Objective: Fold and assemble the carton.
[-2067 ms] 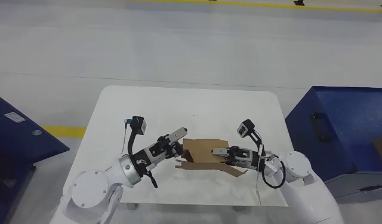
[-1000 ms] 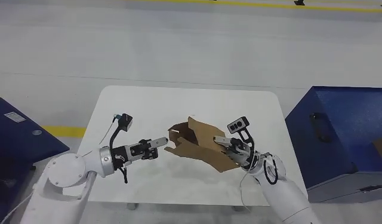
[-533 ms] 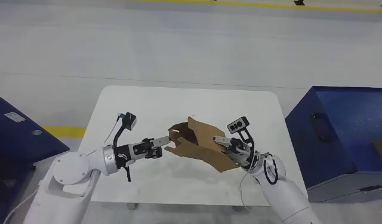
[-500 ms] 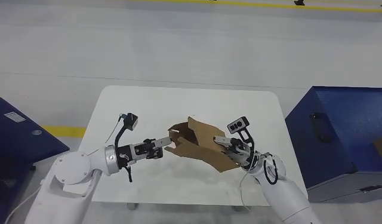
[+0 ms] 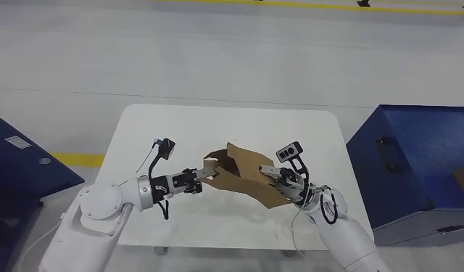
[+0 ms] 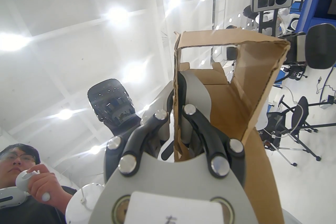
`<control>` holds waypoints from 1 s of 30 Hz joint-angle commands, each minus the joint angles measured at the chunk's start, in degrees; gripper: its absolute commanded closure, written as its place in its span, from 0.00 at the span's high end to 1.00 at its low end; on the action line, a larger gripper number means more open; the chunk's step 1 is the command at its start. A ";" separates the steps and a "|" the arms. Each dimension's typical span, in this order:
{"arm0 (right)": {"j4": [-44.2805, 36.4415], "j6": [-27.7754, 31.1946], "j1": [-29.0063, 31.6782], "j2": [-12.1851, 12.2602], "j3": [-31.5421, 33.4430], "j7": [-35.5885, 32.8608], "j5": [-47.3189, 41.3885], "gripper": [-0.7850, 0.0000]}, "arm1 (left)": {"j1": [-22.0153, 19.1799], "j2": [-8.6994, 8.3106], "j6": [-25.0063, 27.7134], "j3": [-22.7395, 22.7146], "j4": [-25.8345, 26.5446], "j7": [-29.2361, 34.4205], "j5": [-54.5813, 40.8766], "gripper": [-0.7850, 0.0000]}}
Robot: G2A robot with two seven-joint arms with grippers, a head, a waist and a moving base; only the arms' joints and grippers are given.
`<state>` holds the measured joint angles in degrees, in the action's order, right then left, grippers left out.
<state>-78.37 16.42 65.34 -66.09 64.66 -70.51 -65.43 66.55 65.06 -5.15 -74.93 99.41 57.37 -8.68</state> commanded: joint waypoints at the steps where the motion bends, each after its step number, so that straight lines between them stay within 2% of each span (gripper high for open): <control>1: 0.00 0.00 0.00 0.00 0.00 0.00 0.00 0.00 | -0.06 -0.05 -0.04 0.29 -0.66 0.27 -0.04 1.00; 7: -0.04 -0.01 0.08 -0.01 0.06 0.44 0.04 0.00 | 0.29 -0.12 0.81 -0.50 -1.13 -2.17 -2.60 1.00; 12: -1.01 1.17 0.98 -0.03 1.92 5.03 1.52 0.00 | 2.29 -0.31 1.31 -6.09 0.44 -6.72 -10.79 1.00; 16: -1.28 2.88 1.47 -0.07 3.06 7.20 3.68 0.00 | 5.26 -0.56 3.35 -9.24 2.76 -4.96 -17.03 1.00; 19: -1.67 3.94 1.68 -0.17 3.10 8.06 6.02 0.00 | 7.49 -0.94 4.44 -8.70 6.80 -3.86 -11.91 1.00; 23: -2.27 4.63 1.96 -0.45 2.58 8.92 7.82 0.00 | 9.31 -1.16 4.79 -6.67 10.10 -5.85 -4.44 1.00; 30: -3.19 4.87 2.33 -0.81 2.29 8.84 9.20 0.00 | 7.37 -1.10 2.05 -2.47 9.06 -6.90 0.14 1.00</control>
<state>-81.49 21.27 67.62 -66.87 66.90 -61.61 -56.23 74.22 63.95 -2.75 -77.82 108.72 50.46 -8.85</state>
